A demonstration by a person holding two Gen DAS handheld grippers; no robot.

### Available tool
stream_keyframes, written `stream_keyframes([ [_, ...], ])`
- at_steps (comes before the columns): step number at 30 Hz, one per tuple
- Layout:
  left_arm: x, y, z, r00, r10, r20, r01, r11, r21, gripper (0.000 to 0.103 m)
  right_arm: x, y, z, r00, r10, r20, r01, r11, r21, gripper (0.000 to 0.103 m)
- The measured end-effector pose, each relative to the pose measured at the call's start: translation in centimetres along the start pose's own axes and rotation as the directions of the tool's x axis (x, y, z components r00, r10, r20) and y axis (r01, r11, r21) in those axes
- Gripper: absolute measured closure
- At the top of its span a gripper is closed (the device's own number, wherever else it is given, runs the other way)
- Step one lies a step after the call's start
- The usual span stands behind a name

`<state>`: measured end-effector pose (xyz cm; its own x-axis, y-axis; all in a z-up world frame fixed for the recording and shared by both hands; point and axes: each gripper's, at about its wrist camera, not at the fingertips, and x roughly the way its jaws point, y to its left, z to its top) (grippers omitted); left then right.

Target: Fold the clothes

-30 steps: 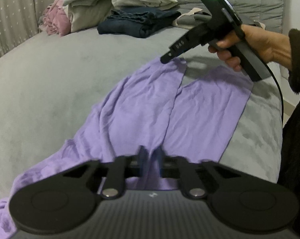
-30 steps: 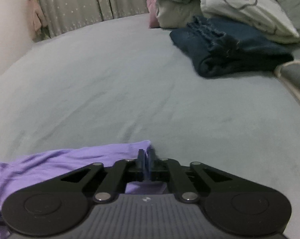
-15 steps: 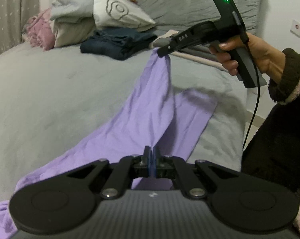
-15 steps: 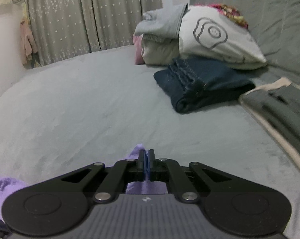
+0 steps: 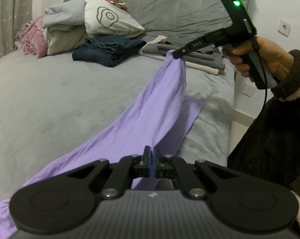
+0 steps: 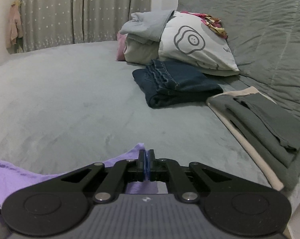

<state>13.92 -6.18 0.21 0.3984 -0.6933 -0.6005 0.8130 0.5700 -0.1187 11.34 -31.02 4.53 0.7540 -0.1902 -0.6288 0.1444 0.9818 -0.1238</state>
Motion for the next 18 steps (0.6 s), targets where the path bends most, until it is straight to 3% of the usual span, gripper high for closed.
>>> stream_keyframes([
  [7,1.4,-1.0,-0.3,0.998,-0.025,-0.053,0.027,0.999,0.03,0.103,0.8,-0.4,-1.4,0.997,-0.016,-0.073,0.015,1.0,-0.015,0.102],
  [11,2.8,-1.2,-0.5,0.995,-0.033,-0.095,0.036,0.999,0.031,0.103,3.8,-0.6,-2.4,0.987,-0.051,-0.153,0.047,0.998,-0.028,0.102],
  [13,3.2,-1.3,-0.7,0.993,-0.037,-0.108,0.041,0.999,0.033,0.103,5.0,-0.8,-2.8,0.98,-0.055,-0.192,0.052,0.998,-0.021,0.094],
  [18,4.6,-2.0,-1.1,0.988,-0.035,-0.151,0.042,0.998,0.045,0.096,5.5,-3.2,-3.4,0.977,0.039,-0.209,-0.015,0.994,0.113,0.09],
])
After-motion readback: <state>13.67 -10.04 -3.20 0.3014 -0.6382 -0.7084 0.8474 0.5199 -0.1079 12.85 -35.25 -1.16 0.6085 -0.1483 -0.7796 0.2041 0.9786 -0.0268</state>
